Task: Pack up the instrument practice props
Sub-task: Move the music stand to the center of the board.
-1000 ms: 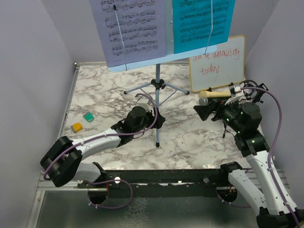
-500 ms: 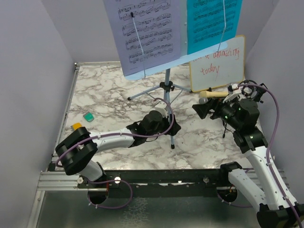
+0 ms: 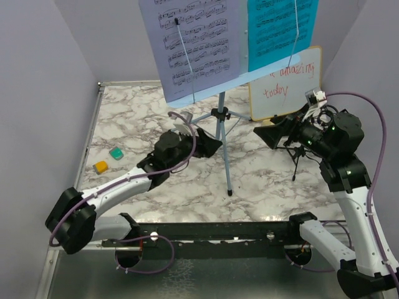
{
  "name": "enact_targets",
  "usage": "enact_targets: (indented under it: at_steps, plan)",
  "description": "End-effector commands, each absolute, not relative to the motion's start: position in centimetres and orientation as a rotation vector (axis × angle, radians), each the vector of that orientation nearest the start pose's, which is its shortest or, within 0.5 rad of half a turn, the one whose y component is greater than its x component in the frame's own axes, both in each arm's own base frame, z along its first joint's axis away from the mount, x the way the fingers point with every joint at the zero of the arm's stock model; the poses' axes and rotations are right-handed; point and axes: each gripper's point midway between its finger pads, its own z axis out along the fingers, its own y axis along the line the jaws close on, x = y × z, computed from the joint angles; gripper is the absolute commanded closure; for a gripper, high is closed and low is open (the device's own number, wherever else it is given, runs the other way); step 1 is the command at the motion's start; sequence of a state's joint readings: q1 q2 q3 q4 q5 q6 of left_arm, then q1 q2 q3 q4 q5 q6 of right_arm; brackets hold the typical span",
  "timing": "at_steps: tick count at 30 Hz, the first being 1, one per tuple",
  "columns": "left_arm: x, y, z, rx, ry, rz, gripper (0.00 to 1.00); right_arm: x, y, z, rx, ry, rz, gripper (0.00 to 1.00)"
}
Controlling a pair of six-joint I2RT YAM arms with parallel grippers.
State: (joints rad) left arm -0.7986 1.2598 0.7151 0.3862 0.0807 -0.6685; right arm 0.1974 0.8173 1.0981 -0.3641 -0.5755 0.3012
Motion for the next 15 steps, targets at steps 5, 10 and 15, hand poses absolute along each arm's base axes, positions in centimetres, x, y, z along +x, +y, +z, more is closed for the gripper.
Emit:
enact_targets:
  at_steps: [5,10,15]
  plan:
    - [29.7,-25.4,23.1,-0.049,1.823,-1.152,0.30,21.9,17.9,40.9,-0.521,1.661,1.006,0.05]
    - [33.0,-19.8,23.2,-0.223,1.816,-1.096,0.30,20.5,18.5,45.2,-0.596,1.577,1.036,0.06]
    - [35.1,-16.3,26.1,-0.272,1.781,-0.998,0.30,20.2,19.8,48.9,-0.662,1.513,1.087,0.08]
